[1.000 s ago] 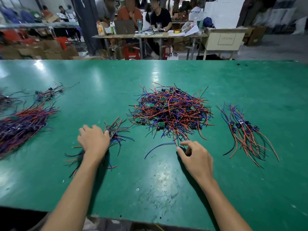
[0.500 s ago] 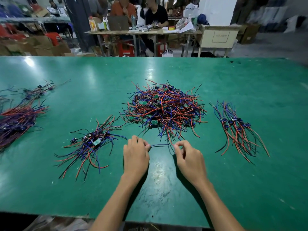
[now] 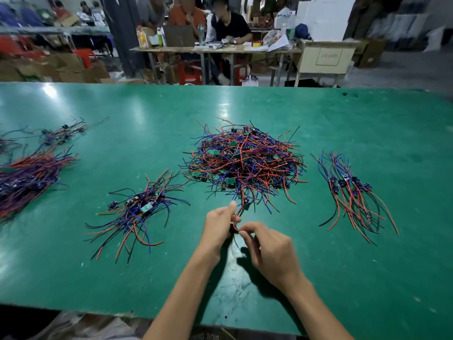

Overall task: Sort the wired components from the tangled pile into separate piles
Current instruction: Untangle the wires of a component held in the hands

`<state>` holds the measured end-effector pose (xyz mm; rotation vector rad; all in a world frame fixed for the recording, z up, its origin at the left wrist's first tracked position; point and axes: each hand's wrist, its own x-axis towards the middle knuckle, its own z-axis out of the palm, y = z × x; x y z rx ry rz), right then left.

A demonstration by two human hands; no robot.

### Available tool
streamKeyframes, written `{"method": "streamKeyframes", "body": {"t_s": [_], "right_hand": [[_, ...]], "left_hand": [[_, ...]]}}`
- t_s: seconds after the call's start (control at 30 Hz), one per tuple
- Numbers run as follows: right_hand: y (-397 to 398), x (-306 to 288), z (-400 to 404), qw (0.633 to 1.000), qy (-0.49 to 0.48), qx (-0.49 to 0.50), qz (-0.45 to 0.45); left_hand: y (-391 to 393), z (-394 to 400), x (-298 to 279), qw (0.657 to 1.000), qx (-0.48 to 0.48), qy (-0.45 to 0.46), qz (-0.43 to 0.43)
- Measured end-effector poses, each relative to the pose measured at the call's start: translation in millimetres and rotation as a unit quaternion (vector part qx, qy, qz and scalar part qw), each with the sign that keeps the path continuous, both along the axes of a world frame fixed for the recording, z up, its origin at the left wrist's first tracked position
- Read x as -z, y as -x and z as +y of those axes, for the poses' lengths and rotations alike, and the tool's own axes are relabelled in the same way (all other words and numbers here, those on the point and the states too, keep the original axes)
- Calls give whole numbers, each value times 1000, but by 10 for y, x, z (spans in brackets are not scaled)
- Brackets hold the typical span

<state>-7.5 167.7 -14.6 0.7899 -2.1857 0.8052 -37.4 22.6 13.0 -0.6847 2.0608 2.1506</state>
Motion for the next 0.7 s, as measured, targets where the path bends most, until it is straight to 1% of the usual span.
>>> {"method": "streamKeyframes", "body": {"t_s": [0.07,0.13,0.2,0.3,0.37,0.43,0.5,0.57,0.6,0.7], "right_hand": [[3,19,-6,999,-21,-27,7],[6,22,-6,998,-30,-46,2],[2,7,-6,998,-33,-58,-3],[-8,-5,-10,997,-36,-65,-10],[-14,-23,-21,997,-12,-44,-54],[27,-52,-10,992,24,44,-113],[124,-48,27,966,47,152,-206],[256,-38,55,924,81,185,-324],[311,-33,48,910,92,187,-359],[397,-27,-20,897,54,219,-381]], "left_hand": [[-38,8,1,998,32,51,15],[-58,-9,39,989,32,145,20],[-79,-42,51,971,23,236,18],[-113,-94,40,951,49,305,7],[-148,-127,35,945,61,322,13],[-186,-153,14,939,60,338,28],[-232,-165,-2,937,58,342,44],[-286,-149,-31,941,65,327,61],[-324,-129,-50,941,73,324,69],[-444,-63,-70,934,100,329,93]]}}
